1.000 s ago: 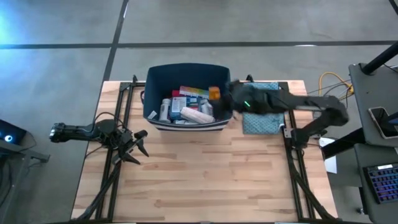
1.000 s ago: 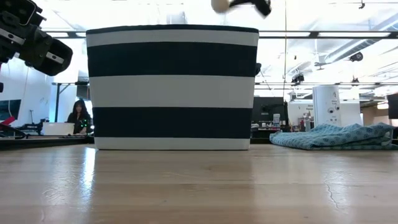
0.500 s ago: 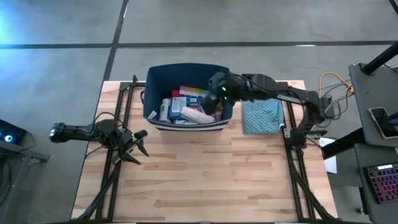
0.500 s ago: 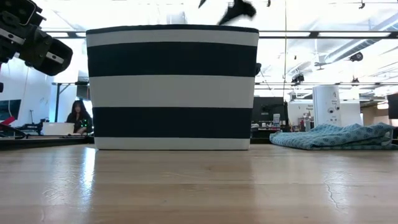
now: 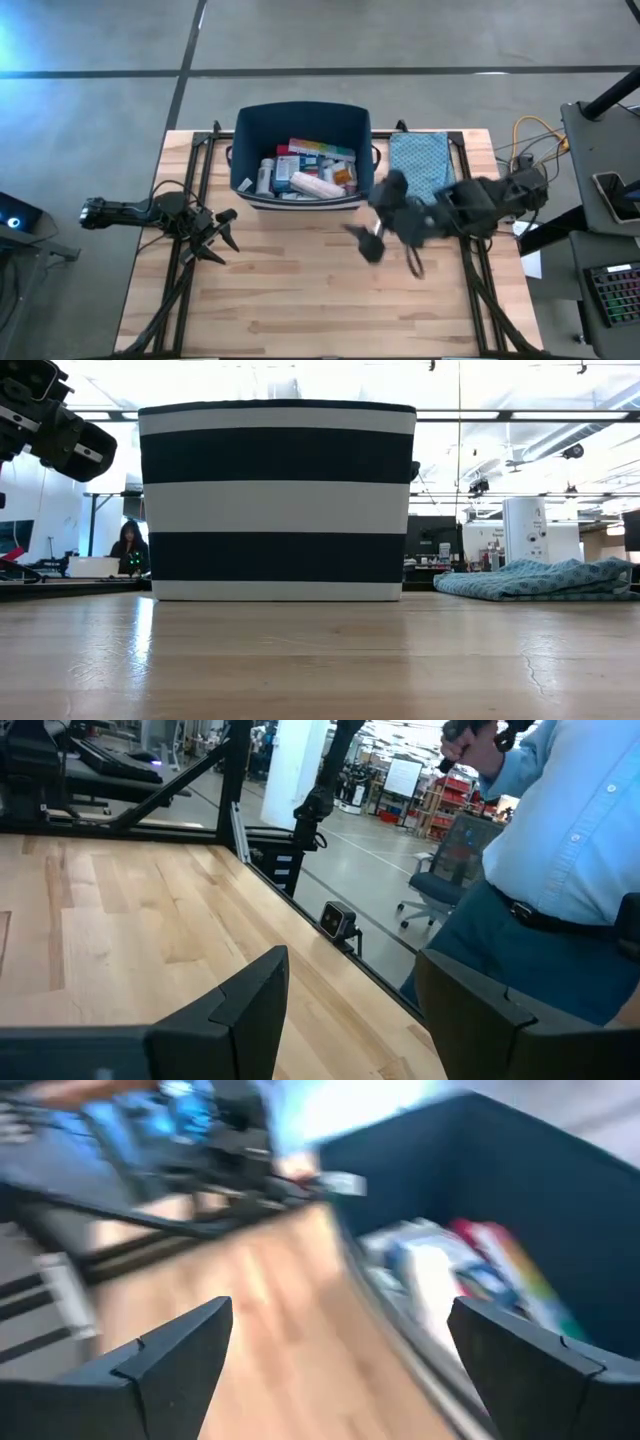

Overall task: Pick & place medical supplies in basket/bin
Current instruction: Return to Home Position

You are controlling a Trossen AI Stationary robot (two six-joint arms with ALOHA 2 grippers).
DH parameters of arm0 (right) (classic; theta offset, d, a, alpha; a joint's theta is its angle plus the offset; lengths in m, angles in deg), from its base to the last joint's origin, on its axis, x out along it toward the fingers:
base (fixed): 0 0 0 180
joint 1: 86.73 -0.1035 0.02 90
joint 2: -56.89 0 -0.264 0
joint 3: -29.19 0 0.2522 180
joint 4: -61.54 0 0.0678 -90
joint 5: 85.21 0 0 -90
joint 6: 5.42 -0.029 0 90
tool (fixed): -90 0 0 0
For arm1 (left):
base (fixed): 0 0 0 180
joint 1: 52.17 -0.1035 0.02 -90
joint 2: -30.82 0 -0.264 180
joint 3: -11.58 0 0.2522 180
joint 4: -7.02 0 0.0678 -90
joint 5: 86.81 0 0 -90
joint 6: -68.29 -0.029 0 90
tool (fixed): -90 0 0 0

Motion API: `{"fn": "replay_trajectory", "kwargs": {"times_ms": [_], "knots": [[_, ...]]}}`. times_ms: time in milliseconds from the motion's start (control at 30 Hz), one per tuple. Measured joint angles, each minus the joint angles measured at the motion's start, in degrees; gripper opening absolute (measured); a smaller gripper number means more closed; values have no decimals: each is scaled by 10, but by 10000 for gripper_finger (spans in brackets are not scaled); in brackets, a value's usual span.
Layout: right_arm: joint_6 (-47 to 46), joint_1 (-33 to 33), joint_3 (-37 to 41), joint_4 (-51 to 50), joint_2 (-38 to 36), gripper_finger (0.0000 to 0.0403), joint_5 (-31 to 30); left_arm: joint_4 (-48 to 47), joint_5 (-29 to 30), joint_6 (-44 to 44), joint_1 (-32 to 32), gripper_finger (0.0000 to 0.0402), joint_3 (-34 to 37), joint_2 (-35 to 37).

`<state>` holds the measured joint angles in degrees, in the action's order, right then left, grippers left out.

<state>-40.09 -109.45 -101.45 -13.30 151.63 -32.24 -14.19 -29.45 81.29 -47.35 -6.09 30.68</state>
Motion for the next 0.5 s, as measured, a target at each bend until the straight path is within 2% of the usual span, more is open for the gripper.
{"fn": "replay_trajectory", "kwargs": {"times_ms": [133, 200, 267, 400, 500], "knots": [[-4, -31, 38, 63, -4, 361, 12, 0, 0, 0, 1, 198, 0, 0], [-34, -37, 94, 133, -10, 361, 10, 0, 0, 0, 1, 198, 0, 0], [-49, -44, 179, 253, -15, 361, 16, 0, 0, 0, 2, 198, 0, 0], [-45, -36, 363, 531, -25, 361, 123, 0, 0, 0, 2, 198, 0, 0], [-41, -14, 496, 696, -76, 361, 205, 0, 0, 0, 2, 198, 0, 0]]}}
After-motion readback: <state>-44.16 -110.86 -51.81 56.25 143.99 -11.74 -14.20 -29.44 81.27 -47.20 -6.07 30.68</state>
